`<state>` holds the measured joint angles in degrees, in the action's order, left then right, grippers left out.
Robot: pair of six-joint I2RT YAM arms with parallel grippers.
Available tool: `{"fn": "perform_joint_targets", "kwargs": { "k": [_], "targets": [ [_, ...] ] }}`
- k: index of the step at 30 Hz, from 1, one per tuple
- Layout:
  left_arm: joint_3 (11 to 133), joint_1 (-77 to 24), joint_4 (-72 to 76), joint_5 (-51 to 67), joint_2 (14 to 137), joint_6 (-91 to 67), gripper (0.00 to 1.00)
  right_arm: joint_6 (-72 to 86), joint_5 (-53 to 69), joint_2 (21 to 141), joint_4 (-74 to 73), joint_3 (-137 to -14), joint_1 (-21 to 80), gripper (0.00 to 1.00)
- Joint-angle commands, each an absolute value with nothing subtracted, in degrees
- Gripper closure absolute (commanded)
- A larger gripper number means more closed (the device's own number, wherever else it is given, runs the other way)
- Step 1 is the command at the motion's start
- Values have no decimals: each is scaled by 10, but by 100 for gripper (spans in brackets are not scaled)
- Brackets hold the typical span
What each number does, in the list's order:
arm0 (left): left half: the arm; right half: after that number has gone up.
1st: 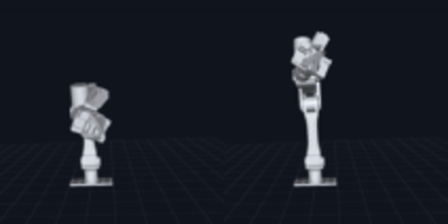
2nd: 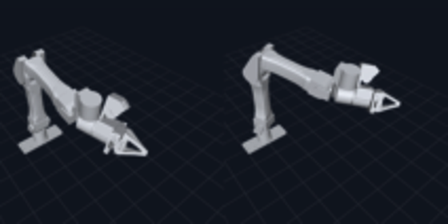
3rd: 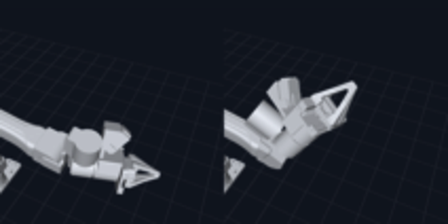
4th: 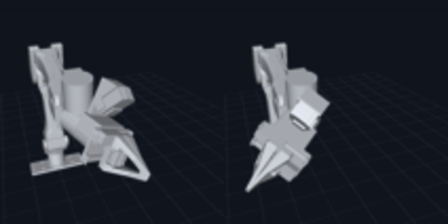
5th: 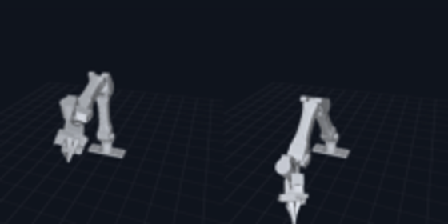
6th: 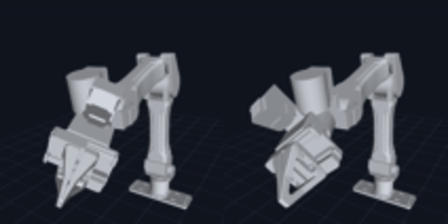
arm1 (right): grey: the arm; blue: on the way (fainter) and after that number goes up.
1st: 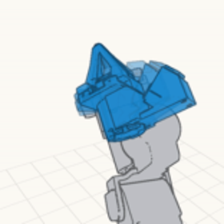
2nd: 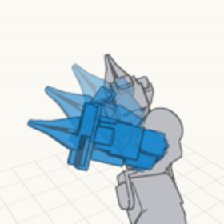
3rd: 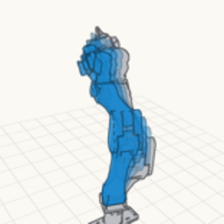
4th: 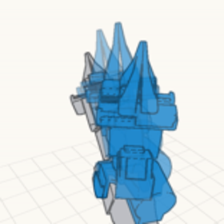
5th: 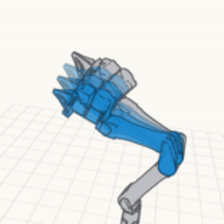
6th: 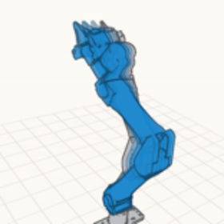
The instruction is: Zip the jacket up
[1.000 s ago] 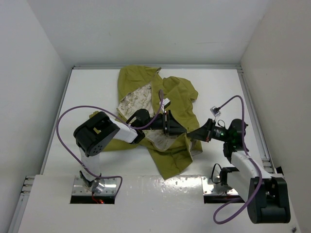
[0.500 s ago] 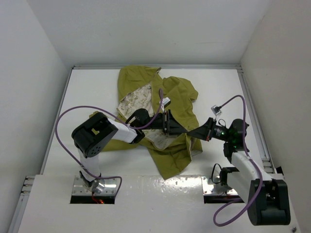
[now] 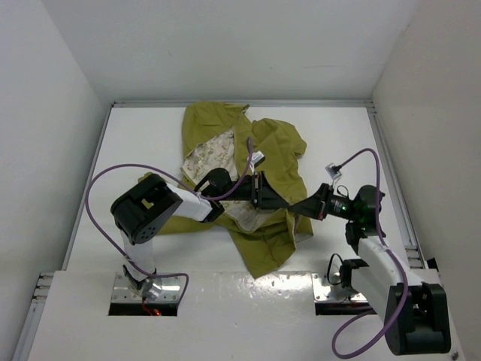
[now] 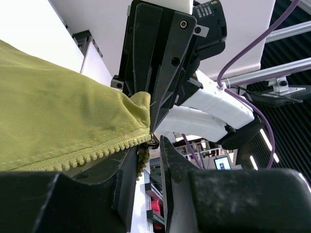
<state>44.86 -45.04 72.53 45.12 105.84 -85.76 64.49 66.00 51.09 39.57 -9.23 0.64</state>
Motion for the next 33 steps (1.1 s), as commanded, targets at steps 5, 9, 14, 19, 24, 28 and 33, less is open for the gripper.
{"fn": "perform_joint_targets", "kwargs": {
  "k": [5, 9, 14, 19, 24, 28, 33],
  "targets": [
    [482, -461, 835, 444, 1034, -846, 70, 627, 668, 501, 397, -105, 20, 100],
    [482, -461, 835, 444, 1034, -841, 83, 624, 670, 502, 396, -106, 20, 100],
    [463, -453, 812, 439, 1027, -835, 100, 621, 667, 495, 394, -106, 18, 100],
    [415, -403, 771, 433, 994, -810, 100, 606, 669, 462, 357, -105, 4, 100],
    [374, -340, 737, 445, 966, -792, 100, 593, 672, 437, 320, -114, -23, 100],
    [360, -303, 715, 457, 947, -764, 100, 598, 677, 436, 320, -119, -40, 100],
    [368, -232, 660, 475, 947, -722, 100, 600, 700, 427, 314, -127, -86, 100]
  ]
}}
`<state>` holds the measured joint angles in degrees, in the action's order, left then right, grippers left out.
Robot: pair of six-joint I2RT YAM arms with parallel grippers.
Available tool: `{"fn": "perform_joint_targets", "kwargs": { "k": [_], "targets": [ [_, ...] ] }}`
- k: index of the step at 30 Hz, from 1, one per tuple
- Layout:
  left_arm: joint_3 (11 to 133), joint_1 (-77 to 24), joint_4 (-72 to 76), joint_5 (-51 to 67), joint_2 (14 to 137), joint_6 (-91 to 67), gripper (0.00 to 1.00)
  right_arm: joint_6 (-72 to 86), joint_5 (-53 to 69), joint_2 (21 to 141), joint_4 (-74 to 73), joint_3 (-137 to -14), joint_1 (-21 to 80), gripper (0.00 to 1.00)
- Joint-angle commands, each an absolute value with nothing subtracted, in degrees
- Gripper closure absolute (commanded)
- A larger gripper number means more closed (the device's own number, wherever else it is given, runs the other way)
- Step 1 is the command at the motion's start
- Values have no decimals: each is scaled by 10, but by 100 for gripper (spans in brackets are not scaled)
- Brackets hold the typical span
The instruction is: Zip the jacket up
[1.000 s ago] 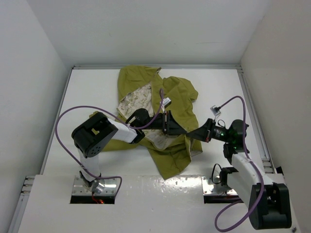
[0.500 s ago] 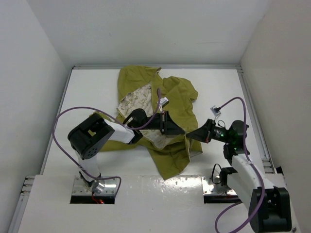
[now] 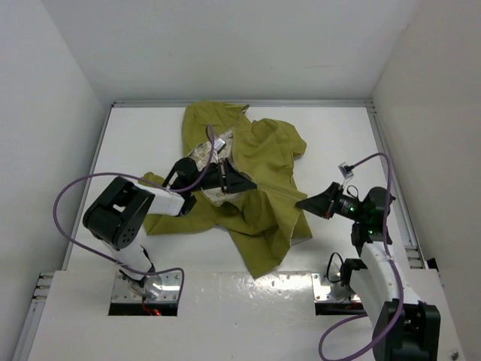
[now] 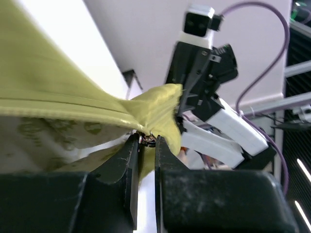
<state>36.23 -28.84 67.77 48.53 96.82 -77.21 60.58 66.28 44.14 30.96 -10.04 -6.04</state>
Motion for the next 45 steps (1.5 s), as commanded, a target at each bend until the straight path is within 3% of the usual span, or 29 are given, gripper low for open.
{"fn": "perform_joint_targets", "kwargs": {
  "k": [1, 12, 16, 17, 18, 20, 21, 24, 26, 29, 32, 35, 45],
  "targets": [
    [368, -222, 651, 481, 947, -702, 100, 600, 707, 427, 314, -127, -103, 100],
    [423, -121, 550, 550, 981, -593, 100, 604, 802, 434, 340, -127, -287, 100],
    [428, -115, 508, 556, 956, -545, 100, 469, 801, 431, 147, -176, -288, 100],
    [434, -115, 503, 564, 946, -528, 100, 417, 781, 431, 76, -186, -288, 73],
    [434, -115, 485, 570, 939, -519, 100, 353, 773, 435, 39, -199, -287, 56],
    [440, -128, 451, 570, 921, -492, 100, 281, 756, 439, -77, -257, -287, 35],
    [440, -134, 438, 570, 914, -470, 100, 239, 735, 441, -90, -268, -276, 27],
    [440, -158, 416, 570, 904, -470, 100, 139, 675, 447, -148, -331, -210, 15],
    [440, -173, 411, 570, 897, -477, 100, 92, 644, 453, -172, -359, -168, 14],
    [446, -202, 375, 570, 882, -468, 100, 28, 526, 481, -177, -385, 15, 12],
    [454, -219, 374, 576, 877, -484, 100, -70, 439, 537, -171, -409, 126, 7],
    [454, -242, 374, 576, 866, -500, 100, -161, 372, 575, -138, -414, 194, 5],
    [454, -273, 393, 582, 860, -540, 100, -191, 310, 628, 46, -360, 262, 1]
  ]
}}
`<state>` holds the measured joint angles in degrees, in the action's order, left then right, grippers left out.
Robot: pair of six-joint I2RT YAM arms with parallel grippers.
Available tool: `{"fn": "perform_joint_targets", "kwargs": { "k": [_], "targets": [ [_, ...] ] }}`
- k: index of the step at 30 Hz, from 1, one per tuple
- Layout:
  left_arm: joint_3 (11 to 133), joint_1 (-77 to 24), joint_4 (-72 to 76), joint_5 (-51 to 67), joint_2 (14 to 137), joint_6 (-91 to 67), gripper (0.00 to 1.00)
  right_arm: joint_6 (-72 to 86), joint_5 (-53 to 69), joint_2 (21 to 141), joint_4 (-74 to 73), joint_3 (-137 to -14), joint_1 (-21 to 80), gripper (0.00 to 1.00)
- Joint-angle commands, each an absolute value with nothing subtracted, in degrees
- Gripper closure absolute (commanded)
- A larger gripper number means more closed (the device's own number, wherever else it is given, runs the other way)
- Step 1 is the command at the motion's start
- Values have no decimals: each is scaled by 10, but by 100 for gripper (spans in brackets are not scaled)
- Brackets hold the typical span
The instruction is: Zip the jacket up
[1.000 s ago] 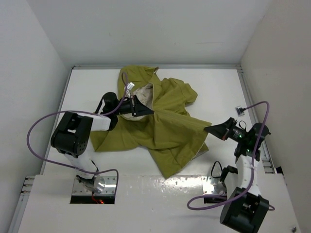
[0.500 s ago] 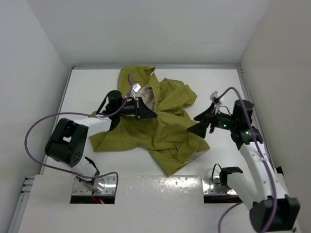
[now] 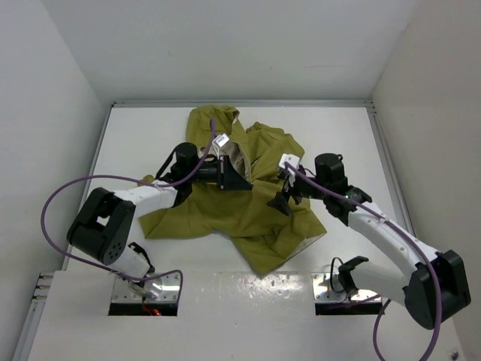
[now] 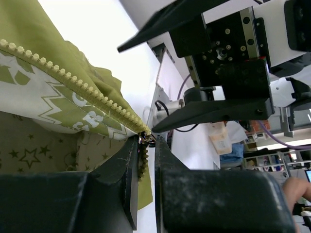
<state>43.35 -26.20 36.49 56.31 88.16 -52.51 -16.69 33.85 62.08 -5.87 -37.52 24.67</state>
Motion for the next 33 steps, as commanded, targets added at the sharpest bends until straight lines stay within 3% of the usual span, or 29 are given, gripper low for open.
{"fn": "perform_joint_targets", "kwargs": {
  "k": [1, 13, 16, 17, 20, 21, 22, 24, 33],
  "targets": [
    [454, -273, 393, 582, 860, -546, 100, -186, 303, 629, 88, -356, 266, 1],
    [466, -279, 398, 587, 871, -560, 100, -104, 410, 693, 241, -324, 279, 4],
    [466, -284, 398, 587, 876, -565, 100, -98, 429, 702, 242, -327, 286, 17],
    [466, -284, 405, 587, 876, -571, 100, -98, 432, 706, 243, -327, 287, 31],
    [472, -284, 411, 587, 888, -571, 100, -92, 446, 707, 247, -323, 289, 53],
    [472, -284, 411, 587, 895, -571, 100, -89, 450, 701, 248, -324, 288, 74],
    [472, -284, 405, 587, 903, -571, 100, -86, 456, 698, 245, -320, 287, 85],
    [478, -276, 400, 582, 913, -564, 100, -79, 460, 678, 236, -316, 286, 100],
    [525, -213, 435, 596, 1025, -566, 100, -101, 494, 521, 70, -255, 274, 100]
  ]
}}
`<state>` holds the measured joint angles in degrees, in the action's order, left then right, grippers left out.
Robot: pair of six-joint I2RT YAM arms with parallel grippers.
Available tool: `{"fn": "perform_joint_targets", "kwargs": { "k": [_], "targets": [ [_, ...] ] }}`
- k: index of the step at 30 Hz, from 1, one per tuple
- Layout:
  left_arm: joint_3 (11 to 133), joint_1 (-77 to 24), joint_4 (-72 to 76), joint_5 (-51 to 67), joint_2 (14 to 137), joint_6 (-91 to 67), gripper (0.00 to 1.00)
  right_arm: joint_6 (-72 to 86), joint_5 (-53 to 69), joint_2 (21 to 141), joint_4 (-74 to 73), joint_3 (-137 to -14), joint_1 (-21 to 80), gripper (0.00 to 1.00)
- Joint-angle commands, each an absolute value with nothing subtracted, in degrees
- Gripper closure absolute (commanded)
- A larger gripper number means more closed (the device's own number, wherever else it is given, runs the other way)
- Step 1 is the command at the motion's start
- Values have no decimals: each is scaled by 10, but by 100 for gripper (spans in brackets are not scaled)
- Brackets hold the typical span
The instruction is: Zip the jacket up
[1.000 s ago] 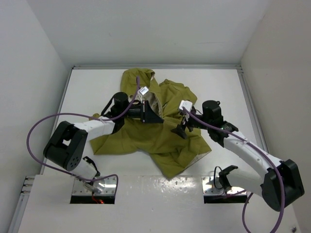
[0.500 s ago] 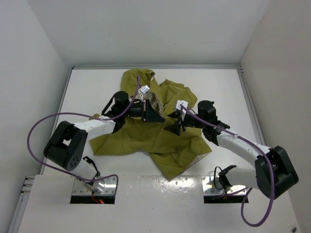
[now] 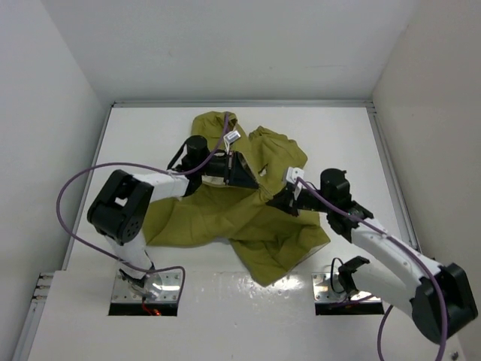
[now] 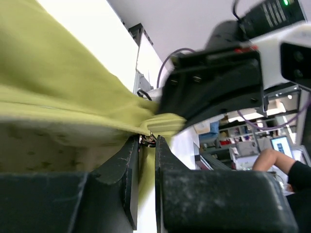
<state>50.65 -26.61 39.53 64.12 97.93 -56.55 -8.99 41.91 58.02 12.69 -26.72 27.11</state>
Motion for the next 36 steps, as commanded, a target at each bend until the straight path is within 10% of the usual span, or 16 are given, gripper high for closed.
{"fn": "perform_joint_targets", "kwargs": {
  "k": [1, 18, 32, 36],
  "targets": [
    [533, -207, 468, 609, 1040, -576, 100, -99, 495, 502, 35, -251, 272, 100],
    [746, -48, 383, 652, 1213, -471, 100, -151, 439, 329, -216, -199, 265, 100],
    [875, 30, 362, 621, 1243, -429, 100, -111, 346, 365, -130, -185, 263, 98],
    [916, 30, 269, 573, 1195, -309, 100, -72, 245, 450, -24, -214, 262, 60]
  ]
}}
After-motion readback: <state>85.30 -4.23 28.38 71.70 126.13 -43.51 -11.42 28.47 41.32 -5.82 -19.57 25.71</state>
